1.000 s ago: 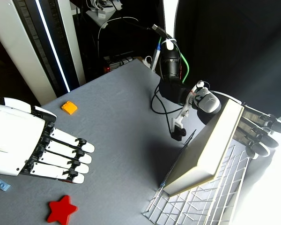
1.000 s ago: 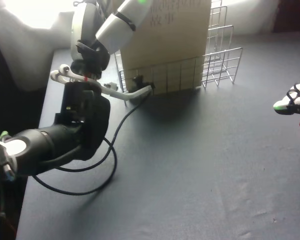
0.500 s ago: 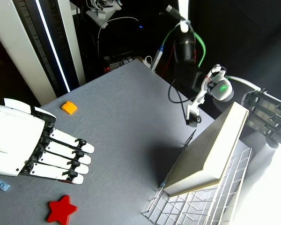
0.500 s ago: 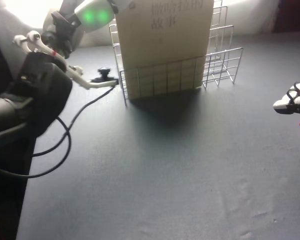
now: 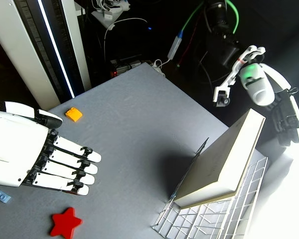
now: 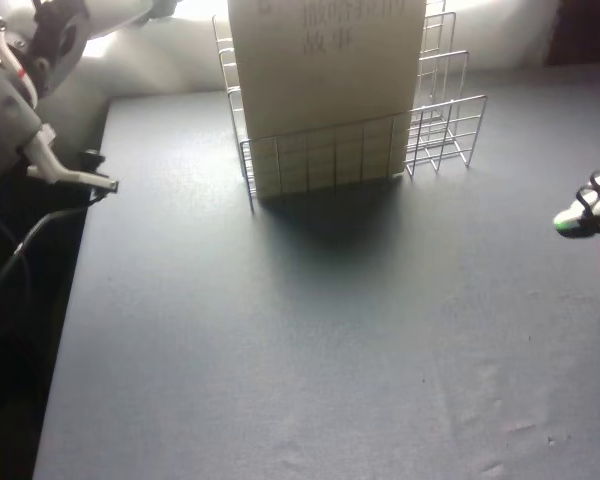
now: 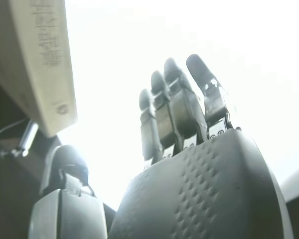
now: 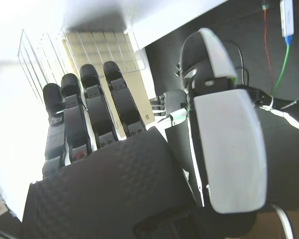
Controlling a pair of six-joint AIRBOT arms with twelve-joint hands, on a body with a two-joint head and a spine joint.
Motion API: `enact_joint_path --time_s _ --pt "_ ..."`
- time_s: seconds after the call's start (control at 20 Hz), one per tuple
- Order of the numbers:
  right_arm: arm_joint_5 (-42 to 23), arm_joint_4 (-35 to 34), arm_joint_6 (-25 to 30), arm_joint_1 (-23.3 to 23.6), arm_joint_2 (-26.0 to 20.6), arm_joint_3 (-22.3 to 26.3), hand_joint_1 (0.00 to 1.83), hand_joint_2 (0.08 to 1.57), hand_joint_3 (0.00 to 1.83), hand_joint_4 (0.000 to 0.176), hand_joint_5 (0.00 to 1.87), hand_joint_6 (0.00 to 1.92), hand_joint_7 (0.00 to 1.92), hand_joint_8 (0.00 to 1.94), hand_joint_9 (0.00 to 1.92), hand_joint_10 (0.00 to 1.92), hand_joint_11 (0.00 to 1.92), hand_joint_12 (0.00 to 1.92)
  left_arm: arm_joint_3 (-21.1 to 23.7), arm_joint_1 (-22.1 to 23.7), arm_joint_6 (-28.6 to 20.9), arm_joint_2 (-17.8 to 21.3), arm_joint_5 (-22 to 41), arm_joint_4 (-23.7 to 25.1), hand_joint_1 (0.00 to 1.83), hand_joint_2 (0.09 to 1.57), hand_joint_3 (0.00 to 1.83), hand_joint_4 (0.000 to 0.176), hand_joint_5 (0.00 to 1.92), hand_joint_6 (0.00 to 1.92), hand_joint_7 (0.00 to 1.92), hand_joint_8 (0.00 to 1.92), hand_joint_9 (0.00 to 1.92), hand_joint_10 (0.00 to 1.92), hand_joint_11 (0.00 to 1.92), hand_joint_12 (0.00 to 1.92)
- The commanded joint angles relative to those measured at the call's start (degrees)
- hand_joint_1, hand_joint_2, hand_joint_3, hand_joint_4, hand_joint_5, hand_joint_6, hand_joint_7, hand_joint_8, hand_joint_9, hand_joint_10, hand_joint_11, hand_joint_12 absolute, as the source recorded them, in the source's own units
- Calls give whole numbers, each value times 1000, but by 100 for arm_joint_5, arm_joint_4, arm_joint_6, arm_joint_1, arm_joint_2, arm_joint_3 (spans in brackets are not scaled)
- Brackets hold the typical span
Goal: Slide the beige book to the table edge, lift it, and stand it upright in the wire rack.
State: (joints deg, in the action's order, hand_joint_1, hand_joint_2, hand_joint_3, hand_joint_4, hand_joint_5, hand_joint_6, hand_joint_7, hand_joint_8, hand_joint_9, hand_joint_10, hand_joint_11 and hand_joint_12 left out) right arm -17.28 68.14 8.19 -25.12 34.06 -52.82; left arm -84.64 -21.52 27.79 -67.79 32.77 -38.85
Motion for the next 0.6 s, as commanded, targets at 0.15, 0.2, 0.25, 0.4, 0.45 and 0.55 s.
enact_joint_path --time_s 0.15,0.2,0.25,0.4,0.45,0.55 --pt "-216 -185 40 75 -30 4 90 1206 1 0 657 45 741 44 701 105 56 1118 54 474 1343 500 -217 -1105 211 1260 0 0 866 18 913 41 633 567 98 1581" --pt "-216 -185 40 76 -30 4 120 1204 1 0 742 81 827 85 721 273 151 1237 61 591 1728 576 -401 -1431 298 1249 0 0 927 32 974 77 609 822 185 1607" --pt "-216 -185 40 76 -30 4 129 1202 0 0 833 138 927 147 728 548 269 1334 110 768 2262 710 -513 -1991 311 1263 2 0 972 51 1020 135 611 1058 280 1629" --pt "-217 -185 40 77 -30 4 181 1233 2 0 906 466 950 622 729 1126 461 1667 347 1153 3335 1028 -511 -3046 289 1311 2 0 923 713 863 1141 715 1464 505 1788" --pt "-217 -185 40 78 -30 4 154 1251 2 0 883 674 882 902 705 1232 484 1721 461 1229 3446 1140 -463 -3380 298 1319 2 0 805 1141 846 1344 739 1598 566 1865" --pt "-216 -185 49 76 -73 25 72 1301 6 0 792 1466 884 1597 771 1848 671 1913 587 1343 3294 1267 -550 -3700 272 1373 10 0 828 1693 981 1696 910 1887 801 1919"
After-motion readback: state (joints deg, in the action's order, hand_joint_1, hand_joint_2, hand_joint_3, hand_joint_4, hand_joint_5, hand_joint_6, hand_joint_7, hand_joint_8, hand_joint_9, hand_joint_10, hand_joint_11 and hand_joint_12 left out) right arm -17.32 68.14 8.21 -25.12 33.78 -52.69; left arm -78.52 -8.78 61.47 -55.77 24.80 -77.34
